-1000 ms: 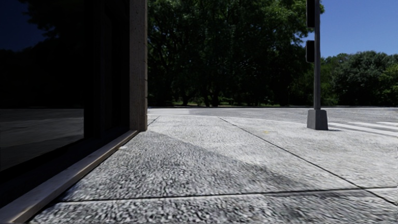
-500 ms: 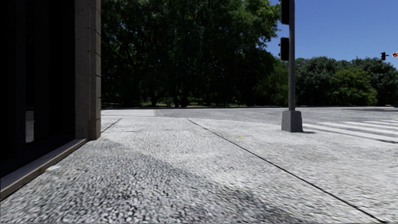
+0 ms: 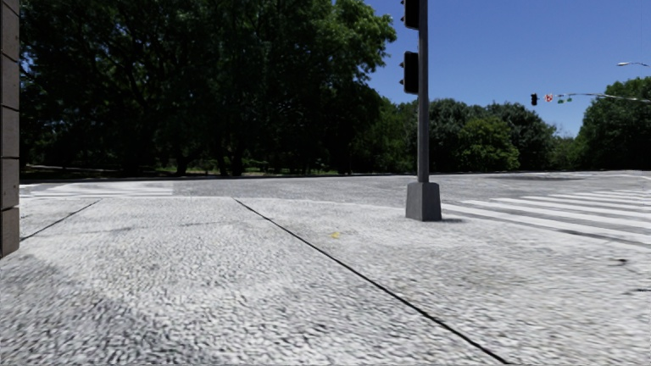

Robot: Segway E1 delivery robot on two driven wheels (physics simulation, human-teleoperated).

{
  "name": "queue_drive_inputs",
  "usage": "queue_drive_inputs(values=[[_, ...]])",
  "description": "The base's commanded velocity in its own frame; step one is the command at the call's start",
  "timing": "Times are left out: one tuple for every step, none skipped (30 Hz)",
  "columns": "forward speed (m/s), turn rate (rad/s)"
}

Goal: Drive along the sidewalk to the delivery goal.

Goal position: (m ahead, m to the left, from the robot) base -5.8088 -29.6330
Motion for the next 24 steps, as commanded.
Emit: queue_drive_inputs(values=[[1.54,-0.58],[1.54,-0.58],[1.54,-0.58],[1.54,-0.58],[1.54,-0.58],[1.54,-0.58],[1.54,-0.58],[1.54,-0.58],[1.54,-0.58],[1.54,-0.58],[1.55,-0.58],[1.55,-0.58],[1.55,-0.58],[1.56,-0.58],[1.56,-0.58],[1.57,-0.58],[1.57,-0.58],[1.57,-0.58],[1.57,-0.58],[1.59,-0.58],[1.6,-0.58],[1.61,-0.58],[1.62,-0.58],[1.62,-0.58]])
